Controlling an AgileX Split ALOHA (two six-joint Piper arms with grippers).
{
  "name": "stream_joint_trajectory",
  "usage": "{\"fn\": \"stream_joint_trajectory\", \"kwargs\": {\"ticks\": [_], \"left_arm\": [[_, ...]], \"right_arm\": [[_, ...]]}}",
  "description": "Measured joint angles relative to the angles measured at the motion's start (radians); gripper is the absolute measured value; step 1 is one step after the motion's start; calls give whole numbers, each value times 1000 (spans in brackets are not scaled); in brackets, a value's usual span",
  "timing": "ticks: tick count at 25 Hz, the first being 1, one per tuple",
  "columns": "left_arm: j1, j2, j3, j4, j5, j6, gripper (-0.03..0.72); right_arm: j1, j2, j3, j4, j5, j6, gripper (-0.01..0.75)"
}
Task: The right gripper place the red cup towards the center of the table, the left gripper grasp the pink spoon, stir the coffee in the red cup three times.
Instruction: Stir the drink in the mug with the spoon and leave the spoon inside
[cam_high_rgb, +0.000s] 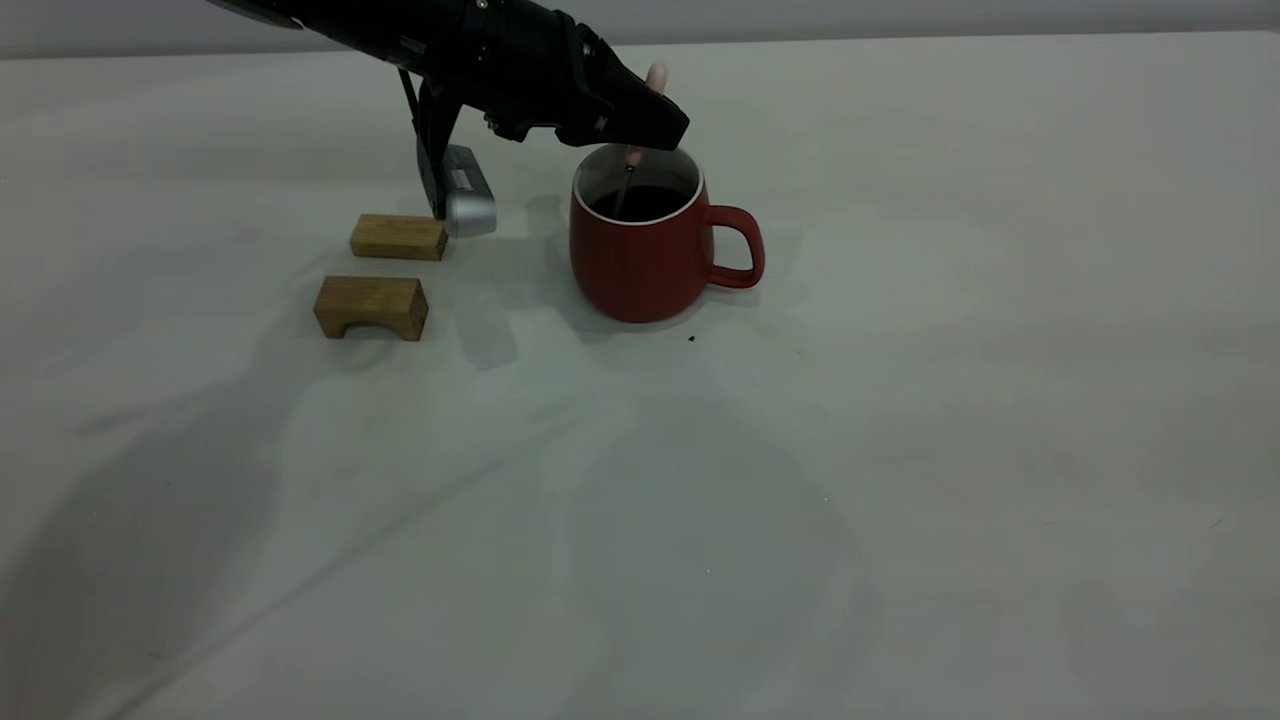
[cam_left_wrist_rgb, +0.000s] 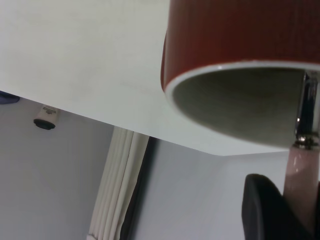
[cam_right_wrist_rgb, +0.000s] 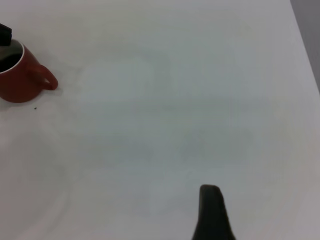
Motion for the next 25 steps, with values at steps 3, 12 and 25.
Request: {"fn": "stream_joint_trajectory", "kwargs": {"ticks": [3,12,25], "left_arm": [[0,0,0,2,5,0,133],[0,0,0,10,37,0,149],[-6,-1,0,30,106,363,562]], "right_arm": [[0,0,0,0,0,0,582],[0,0,0,0,0,0,582],[0,0,0,0,0,1,582]]}}
